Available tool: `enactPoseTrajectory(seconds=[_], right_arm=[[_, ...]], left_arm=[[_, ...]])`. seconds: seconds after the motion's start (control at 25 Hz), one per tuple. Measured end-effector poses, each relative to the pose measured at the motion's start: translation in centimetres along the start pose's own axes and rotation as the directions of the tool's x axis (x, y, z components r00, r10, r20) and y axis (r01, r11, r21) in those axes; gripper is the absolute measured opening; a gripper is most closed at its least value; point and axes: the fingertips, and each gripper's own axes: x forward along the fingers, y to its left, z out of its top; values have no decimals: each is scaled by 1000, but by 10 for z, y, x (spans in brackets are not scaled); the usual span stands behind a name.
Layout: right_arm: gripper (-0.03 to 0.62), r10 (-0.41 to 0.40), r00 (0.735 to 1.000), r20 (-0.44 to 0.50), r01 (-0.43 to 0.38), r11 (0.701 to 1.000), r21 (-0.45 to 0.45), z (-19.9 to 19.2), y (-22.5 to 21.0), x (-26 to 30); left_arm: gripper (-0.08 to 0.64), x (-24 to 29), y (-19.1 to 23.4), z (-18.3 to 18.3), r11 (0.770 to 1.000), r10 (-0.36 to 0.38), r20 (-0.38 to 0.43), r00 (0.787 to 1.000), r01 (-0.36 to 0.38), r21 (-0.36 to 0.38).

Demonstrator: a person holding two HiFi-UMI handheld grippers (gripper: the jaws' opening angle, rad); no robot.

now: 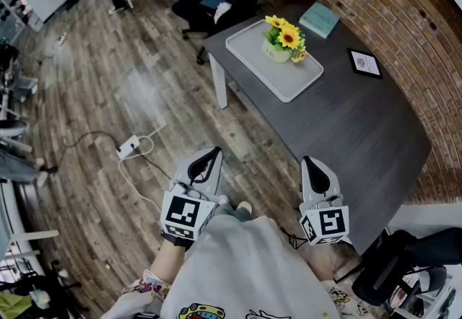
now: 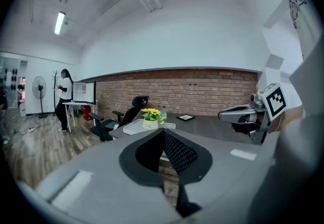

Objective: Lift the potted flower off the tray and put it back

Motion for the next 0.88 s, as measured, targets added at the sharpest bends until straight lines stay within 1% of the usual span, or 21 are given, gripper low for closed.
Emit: enactPoseTrajectory(seconds=[0.16, 0.24, 0.32, 0.52, 0.72, 0.88], right_arm=[[2, 9, 1000, 7, -9, 1000, 9, -5, 1, -8], [2, 19, 1000, 10, -19, 1000, 22, -7, 0, -13], [24, 31, 1000, 7, -31, 999, 33, -11, -2, -16], [44, 56, 998, 6, -56, 997, 55, -14, -2, -18], [63, 87, 996, 4, -87, 993, 75, -11, 2, -7], [79, 108, 994, -10, -107, 991, 83, -10, 5, 17]], left_arm=[[-2, -6, -3, -5, 1000, 27, 5, 1000, -27, -12], [4, -9, -5, -7, 999, 45, 3, 999, -45, -11], [11, -11, -6, -8, 998, 61, 4, 998, -61, -12], [35, -17, -9, -10, 997, 81, 7, 997, -81, -21], [56, -19, 2, -11, 995, 99, 10, 995, -99, -34], [68, -9, 21, -9, 994, 103, 12, 995, -103, -44]])
